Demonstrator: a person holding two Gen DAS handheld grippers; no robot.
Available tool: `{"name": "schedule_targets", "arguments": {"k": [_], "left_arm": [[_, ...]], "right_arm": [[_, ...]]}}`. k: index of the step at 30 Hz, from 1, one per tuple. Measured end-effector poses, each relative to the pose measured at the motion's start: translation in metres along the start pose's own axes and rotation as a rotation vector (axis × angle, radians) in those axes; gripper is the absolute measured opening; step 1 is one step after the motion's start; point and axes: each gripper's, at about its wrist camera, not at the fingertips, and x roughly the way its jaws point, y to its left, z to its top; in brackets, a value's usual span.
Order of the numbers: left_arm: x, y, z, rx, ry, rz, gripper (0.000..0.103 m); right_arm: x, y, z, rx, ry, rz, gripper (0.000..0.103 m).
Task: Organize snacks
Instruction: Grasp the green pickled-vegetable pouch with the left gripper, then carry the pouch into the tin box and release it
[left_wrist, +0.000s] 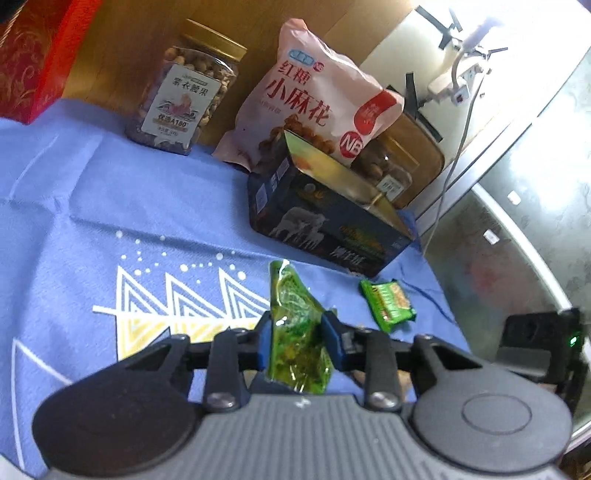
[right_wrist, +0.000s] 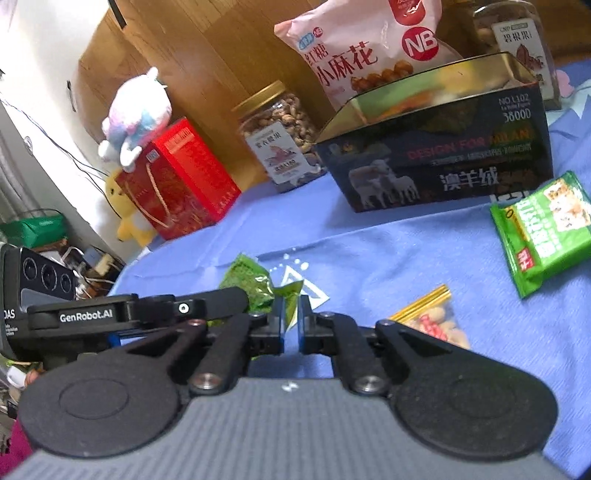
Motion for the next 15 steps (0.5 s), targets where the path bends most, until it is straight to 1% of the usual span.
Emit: {"name": "schedule_targets", "arguments": {"k": [1, 2, 4, 7, 9, 12, 13, 14, 15], "left_arm": [[-0.003, 0.003, 0.000, -0.013, -0.004, -0.004, 0.020], [-0.005, 0.005, 0.001, -0.025, -0.005, -0.006, 0.015], [-0.010, 0.012, 0.002, -0.067, -0.004, -0.015, 0.015], [-0.016, 0.021, 0.003, -0.132, -0.004, -0.066, 0.015], [-0.017, 0.021, 0.004, -0.146, -0.005, -0.089, 0.015], [-0.015, 0.015, 0.004, -0.150, 0.005, -0.124, 0.015], [-0.014, 0.011, 0.004, -0.143, 0.009, -0.130, 0.015], [-0.013, 0.008, 0.005, -0.133, 0.013, -0.128, 0.016], [-0.012, 0.004, 0.006, -0.120, 0.009, -0.121, 0.016]], "right_arm": [[0.000, -0.001, -0.002, 0.003, 0.002, 0.014, 0.020], [0.000, -0.001, -0.004, 0.000, 0.015, 0.034, 0.036], [-0.004, 0.005, -0.011, -0.018, 0.023, 0.079, 0.056], [-0.006, 0.024, -0.021, -0.120, 0.023, 0.096, 0.056], [-0.002, 0.035, -0.024, -0.179, 0.038, 0.085, 0.056], [0.006, 0.039, -0.028, -0.213, 0.054, 0.057, 0.056], [0.007, 0.038, -0.028, -0.214, 0.056, 0.058, 0.052], [0.006, 0.036, -0.028, -0.210, 0.051, 0.061, 0.036], [0.004, 0.034, -0.027, -0.205, 0.039, 0.057, 0.030]]}}
